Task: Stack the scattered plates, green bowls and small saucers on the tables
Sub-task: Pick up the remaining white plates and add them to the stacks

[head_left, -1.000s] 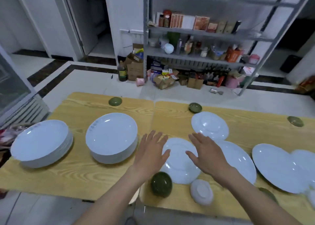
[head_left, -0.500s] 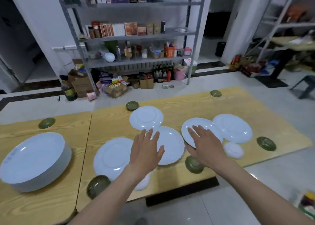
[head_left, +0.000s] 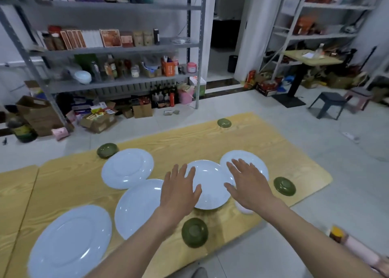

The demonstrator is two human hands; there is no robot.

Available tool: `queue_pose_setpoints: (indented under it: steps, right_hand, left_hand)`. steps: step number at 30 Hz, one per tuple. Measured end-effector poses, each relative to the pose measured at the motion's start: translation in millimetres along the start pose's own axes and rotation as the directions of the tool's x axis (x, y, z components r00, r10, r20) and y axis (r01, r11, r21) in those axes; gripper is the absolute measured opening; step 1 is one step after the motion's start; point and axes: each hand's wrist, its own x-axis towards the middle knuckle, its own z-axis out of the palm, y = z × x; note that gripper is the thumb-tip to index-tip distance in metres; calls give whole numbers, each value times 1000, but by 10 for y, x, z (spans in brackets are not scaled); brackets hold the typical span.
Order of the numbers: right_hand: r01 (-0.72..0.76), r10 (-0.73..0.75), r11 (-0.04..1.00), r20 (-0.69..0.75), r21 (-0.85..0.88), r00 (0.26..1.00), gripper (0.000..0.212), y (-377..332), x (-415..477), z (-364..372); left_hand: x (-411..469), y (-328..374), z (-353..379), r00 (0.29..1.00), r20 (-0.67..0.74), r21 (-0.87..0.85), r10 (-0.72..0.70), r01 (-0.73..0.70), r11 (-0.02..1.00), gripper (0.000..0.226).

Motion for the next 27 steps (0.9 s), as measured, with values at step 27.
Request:
queue_pose_setpoints:
  steps: [27]
  right_hand:
    - [-346, 179, 816, 368, 463, 913, 70, 2492, 1745, 404]
  left_hand:
    - [2515, 1618, 994, 824, 426, -410, -372, 543, 733, 85]
